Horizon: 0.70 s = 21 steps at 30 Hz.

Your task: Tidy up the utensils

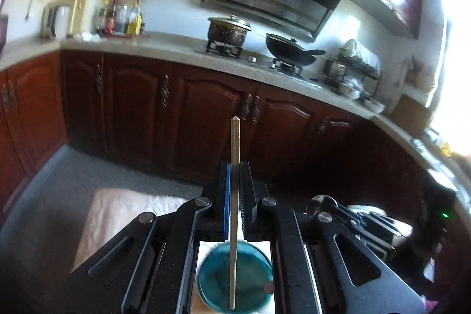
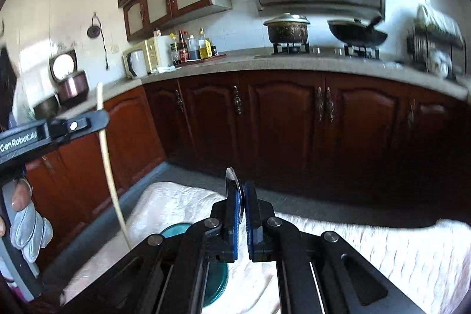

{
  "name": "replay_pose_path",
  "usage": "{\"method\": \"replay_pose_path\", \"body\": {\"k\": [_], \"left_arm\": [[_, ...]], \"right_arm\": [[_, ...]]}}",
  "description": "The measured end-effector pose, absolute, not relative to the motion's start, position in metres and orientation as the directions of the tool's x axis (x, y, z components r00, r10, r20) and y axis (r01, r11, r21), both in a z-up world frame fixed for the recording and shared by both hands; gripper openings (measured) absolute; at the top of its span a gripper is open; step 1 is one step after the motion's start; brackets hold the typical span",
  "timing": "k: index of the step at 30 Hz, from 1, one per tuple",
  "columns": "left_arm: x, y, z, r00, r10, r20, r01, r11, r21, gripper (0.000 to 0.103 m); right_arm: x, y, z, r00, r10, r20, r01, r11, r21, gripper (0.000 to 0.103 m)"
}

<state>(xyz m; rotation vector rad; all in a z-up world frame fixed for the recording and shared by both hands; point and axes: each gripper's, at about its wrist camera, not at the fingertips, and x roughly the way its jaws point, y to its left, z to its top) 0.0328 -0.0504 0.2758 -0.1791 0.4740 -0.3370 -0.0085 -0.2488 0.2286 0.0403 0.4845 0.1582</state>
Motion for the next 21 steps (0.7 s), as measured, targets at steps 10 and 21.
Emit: {"method": "replay_pose_path", "body": {"k": [10,21], "left_arm": [[0.055,-0.069,0.213,0.821,-0.307,-0.48,0.258,0.951,-0.168,0.004],[0.026,-0.069,0.172,0.77,-0.302,-0.561,0.256,0.953,-0.161,0.004]], "right_arm": [[0.018,-0.229,0.178,0.835,0.151,-0.529,-0.178,0.984,-0.001,0.003],[0.005,-0.224,0.144,0.761,0.213,-0.613,-0.232,0.971,0.049,0.006]]}}
